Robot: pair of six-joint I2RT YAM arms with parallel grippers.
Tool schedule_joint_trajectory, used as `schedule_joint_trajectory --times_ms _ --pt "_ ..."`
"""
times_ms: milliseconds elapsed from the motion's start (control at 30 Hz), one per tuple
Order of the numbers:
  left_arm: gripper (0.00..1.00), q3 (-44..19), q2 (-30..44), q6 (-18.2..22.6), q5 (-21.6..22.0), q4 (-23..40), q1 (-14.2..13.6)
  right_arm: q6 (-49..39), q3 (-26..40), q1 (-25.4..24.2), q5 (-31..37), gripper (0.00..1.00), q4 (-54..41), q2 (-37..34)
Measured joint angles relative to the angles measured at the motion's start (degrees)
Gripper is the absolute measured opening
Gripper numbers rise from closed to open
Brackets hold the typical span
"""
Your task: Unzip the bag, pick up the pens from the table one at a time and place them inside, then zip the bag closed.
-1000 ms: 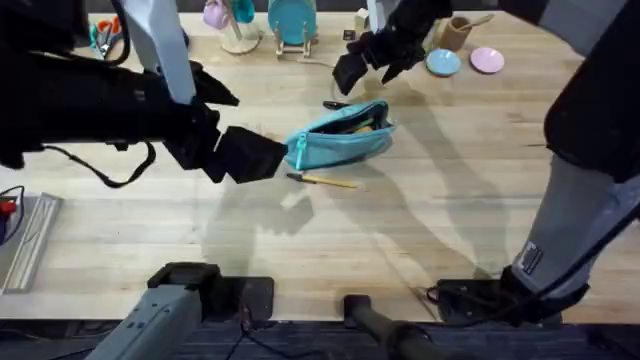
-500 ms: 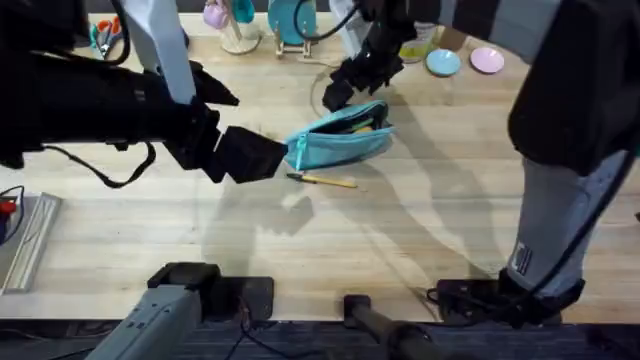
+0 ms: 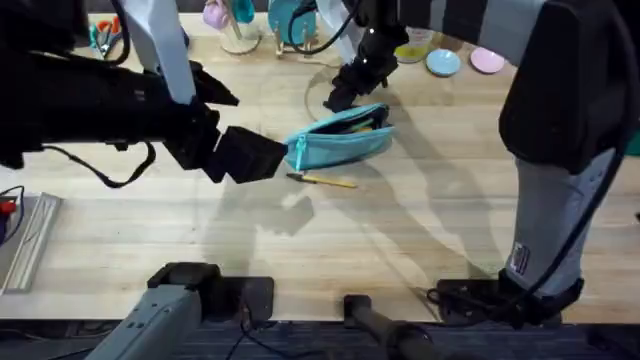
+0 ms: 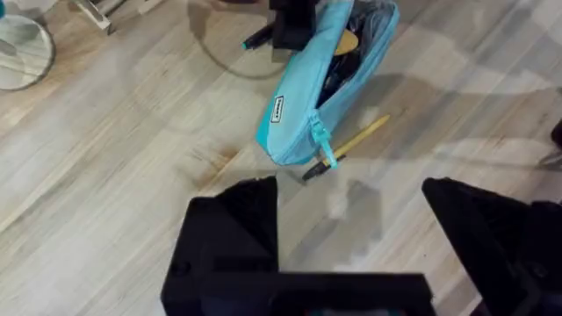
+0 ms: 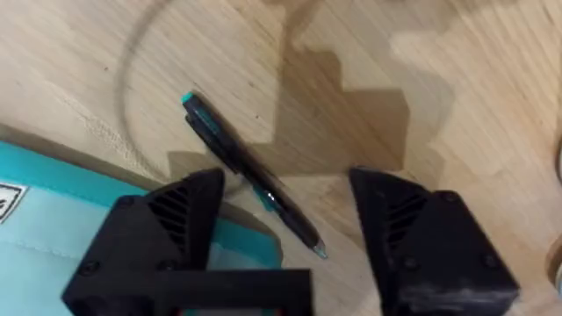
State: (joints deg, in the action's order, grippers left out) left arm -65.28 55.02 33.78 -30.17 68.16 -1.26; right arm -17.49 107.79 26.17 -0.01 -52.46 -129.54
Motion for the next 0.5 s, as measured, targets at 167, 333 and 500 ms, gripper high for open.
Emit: schedule_joint_trajectory --times_ms 167,333,500 --pt "0.993 0.00 0.00 0.00 0.00 0.00 0.00 -0.57 0.07 0.21 -0.05 0.697 0.21 -0.09" --pt "0.993 0.00 0.00 0.00 0.00 0.00 0.00 -0.86 0.07 0.29 0.04 0.356 0.40 -0.09" --pt "0.993 0.00 0.00 0.00 0.00 0.00 0.00 -1.00 0.16 0.29 0.39 0.049 1.05 -0.09"
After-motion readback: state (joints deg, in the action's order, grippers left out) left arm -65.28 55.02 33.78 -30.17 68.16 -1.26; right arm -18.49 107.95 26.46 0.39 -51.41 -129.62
